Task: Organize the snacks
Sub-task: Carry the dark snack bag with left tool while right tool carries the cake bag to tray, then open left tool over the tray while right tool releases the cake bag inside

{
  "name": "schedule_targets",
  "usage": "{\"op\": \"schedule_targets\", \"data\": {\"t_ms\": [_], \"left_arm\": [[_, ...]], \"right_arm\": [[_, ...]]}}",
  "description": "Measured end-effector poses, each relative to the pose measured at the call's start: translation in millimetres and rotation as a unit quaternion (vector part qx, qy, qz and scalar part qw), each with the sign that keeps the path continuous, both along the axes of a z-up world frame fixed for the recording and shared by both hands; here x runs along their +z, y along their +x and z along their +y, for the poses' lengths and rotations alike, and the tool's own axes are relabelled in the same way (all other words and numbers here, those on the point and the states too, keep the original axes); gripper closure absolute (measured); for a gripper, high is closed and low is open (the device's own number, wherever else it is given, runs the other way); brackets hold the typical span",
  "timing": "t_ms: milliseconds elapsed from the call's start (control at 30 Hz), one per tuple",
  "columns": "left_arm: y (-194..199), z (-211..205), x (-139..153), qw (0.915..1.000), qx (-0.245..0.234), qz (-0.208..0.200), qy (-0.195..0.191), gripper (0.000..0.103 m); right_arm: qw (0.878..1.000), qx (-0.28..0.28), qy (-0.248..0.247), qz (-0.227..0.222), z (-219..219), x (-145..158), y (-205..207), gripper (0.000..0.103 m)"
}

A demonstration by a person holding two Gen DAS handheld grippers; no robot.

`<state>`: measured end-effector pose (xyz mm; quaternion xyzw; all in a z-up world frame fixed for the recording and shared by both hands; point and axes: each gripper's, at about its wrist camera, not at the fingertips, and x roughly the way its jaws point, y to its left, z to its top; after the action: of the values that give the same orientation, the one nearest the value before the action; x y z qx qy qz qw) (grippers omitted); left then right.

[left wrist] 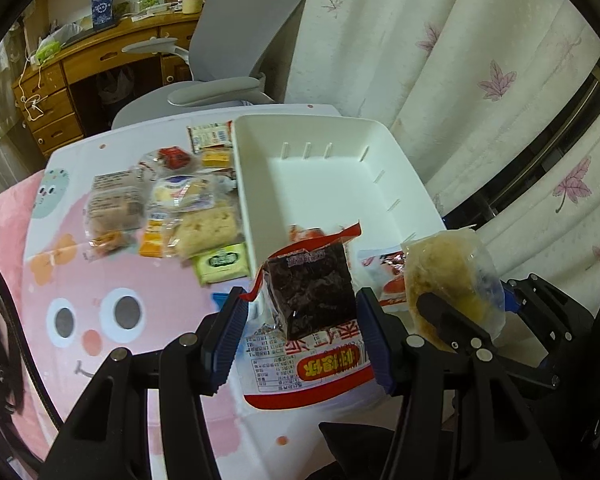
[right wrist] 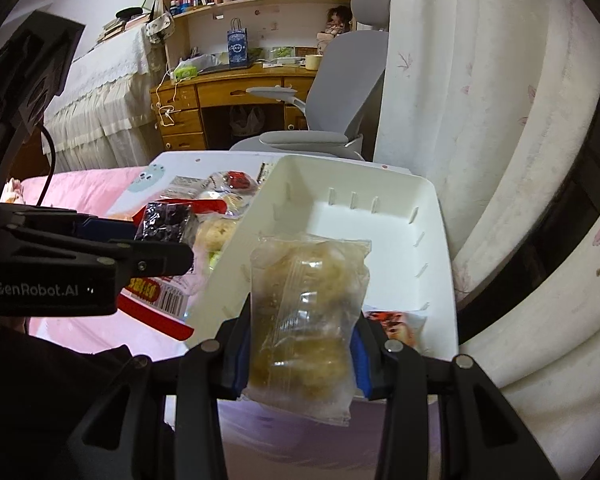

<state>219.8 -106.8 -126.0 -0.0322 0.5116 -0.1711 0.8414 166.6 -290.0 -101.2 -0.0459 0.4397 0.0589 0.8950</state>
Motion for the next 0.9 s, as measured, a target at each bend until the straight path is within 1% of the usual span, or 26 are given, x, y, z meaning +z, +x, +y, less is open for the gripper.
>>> {"op": "schedule_targets", "data": {"t_ms": [200, 267, 300, 333, 367, 400, 533, 900], "left_arm": [[7, -20, -6, 0.9999, 0.003, 0.003, -0.014, 0.048], [8, -24, -7, 0.9999, 0.005, 0.005, -0.015, 0.046], [8, -25, -8, 0.9998, 0.008, 0.006, -0.015, 0.042], [9, -25, -9, 0.9998, 0.011, 0.008, -0.017, 0.040], [9, -24, -9, 0.9997, 0.014, 0.010, -0.017, 0.033], [9, -24, -9, 0.9997, 0.017, 0.011, -0.015, 0.027], [8, -19, -10, 0.9994, 0.032, 0.014, -0.009, 0.022], [-7, 9, -13, 0.9973, 0.067, 0.029, 0.013, 0.021]], "right_arm": [[1.000, 0.003, -0.009, 0.012, -24, -5, 6, 0.062], [1.000, -0.001, -0.011, 0.013, -29, -6, 8, 0.062], [1.000, -0.003, -0.010, 0.015, -31, -7, 9, 0.060], [1.000, -0.005, -0.008, 0.019, -33, -9, 11, 0.052], [1.000, -0.008, -0.007, 0.023, -35, -11, 12, 0.043], [1.000, -0.012, -0.006, 0.026, -37, -13, 12, 0.042], [0.999, -0.018, 0.010, 0.031, -43, -16, 14, 0.041], [0.998, -0.001, 0.039, 0.047, -30, -22, 12, 0.041]]}}
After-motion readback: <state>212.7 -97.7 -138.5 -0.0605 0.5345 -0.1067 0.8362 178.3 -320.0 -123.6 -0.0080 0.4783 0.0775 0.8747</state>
